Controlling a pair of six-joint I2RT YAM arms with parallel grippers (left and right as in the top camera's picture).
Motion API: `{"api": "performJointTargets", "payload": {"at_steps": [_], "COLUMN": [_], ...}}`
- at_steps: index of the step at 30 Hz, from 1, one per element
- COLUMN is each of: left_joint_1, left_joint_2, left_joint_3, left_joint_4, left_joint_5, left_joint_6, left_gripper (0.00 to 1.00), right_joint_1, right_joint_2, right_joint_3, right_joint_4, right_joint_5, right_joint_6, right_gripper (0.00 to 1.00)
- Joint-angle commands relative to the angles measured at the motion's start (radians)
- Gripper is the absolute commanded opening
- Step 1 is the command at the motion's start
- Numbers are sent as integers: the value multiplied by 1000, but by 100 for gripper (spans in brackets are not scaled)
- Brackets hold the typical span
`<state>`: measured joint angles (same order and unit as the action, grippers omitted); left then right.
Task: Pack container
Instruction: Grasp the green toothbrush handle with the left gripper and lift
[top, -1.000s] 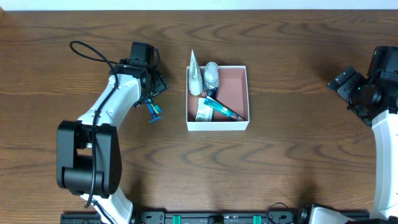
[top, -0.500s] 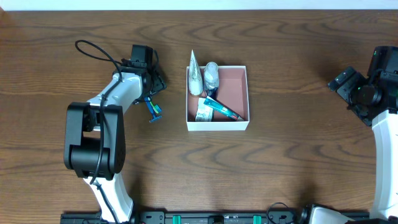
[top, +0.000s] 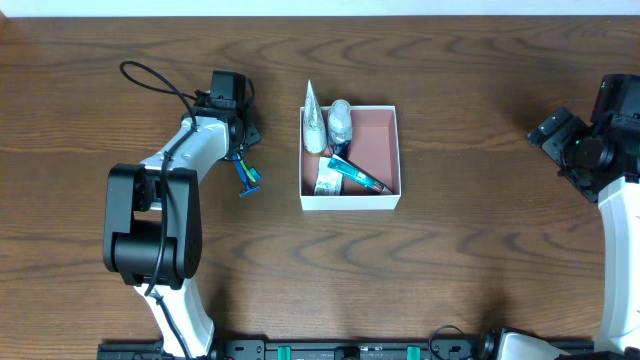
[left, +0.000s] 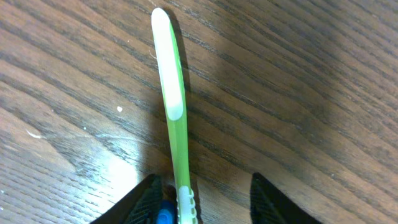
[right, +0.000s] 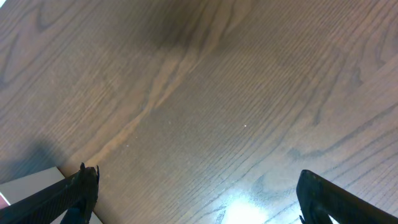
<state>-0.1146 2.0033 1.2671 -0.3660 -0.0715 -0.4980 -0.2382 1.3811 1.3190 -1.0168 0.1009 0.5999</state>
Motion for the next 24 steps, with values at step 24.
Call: {"api": "performJointTargets", "payload": {"at_steps": [24], "left_joint_1": [3], "left_joint_2": [85], "left_joint_3": [-6], "left_joint_4": [-14], "left_joint_5": [-71], "left_joint_6": [8], "left_gripper": [25], "right_joint_1": [-5], "right_joint_2": [1], "right_joint_3": [14], "right_joint_4": [-1], "right_joint_5": [0], "right_joint_6": [16], "right_gripper": [99]}}
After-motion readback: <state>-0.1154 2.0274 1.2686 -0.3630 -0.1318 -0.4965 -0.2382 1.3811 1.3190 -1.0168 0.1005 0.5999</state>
